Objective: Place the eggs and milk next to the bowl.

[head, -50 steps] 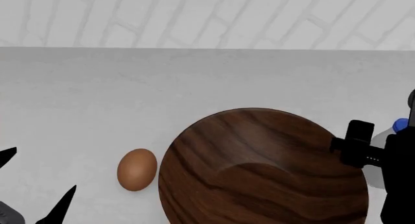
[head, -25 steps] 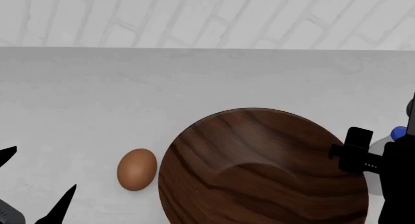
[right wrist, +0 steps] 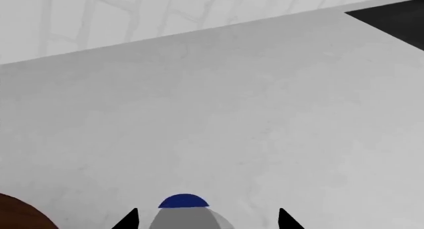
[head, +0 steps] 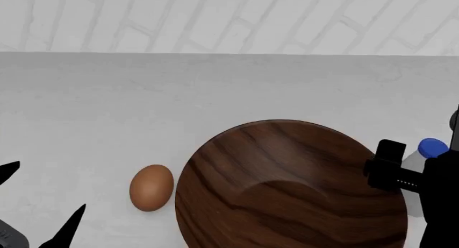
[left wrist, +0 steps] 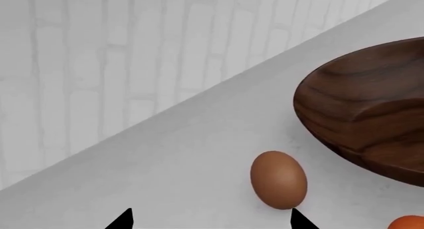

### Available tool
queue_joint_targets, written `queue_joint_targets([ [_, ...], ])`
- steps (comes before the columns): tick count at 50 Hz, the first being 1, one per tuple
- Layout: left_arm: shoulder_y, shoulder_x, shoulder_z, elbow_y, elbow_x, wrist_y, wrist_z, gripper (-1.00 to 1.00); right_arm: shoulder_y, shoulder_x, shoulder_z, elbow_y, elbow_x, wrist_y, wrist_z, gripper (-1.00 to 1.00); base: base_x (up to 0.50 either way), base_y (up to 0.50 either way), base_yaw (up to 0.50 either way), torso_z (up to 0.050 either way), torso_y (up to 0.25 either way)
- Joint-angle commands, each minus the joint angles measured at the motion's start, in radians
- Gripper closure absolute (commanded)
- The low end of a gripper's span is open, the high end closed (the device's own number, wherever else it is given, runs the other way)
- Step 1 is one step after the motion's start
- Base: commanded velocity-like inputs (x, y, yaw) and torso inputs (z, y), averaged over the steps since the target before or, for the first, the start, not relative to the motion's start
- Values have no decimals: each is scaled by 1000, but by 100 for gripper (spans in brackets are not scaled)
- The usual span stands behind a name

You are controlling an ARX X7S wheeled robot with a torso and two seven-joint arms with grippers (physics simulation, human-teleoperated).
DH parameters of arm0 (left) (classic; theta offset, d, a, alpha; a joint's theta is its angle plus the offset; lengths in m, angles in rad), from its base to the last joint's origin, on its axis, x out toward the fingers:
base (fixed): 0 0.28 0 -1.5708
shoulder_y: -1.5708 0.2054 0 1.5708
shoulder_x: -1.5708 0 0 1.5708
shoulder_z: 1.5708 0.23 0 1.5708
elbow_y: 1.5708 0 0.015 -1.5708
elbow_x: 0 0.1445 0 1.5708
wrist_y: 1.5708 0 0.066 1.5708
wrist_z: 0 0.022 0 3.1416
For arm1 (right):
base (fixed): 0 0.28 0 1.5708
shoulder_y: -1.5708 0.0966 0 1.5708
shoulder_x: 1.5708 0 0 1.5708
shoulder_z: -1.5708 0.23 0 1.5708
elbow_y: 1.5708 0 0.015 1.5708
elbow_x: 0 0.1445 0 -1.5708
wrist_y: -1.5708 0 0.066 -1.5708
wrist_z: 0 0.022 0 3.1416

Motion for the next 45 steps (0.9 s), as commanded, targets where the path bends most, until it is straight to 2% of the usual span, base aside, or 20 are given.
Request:
queue_joint_targets([
  [1,-9,2,6,1,-3,-6,-1,-100,-1,5,4,-1,-5,1,-9,-100,0,0,0,0,0],
  [29,-42,-11,-12,20,-30,-21,-16,-100,131,55,58,-105,90,84,72,-100,0,0,0,0,0],
  [45,-80,-69,-155,108,-187,-32,-120,-100,105,168,177,-296,182,53,111,-100,0,0,0,0,0],
])
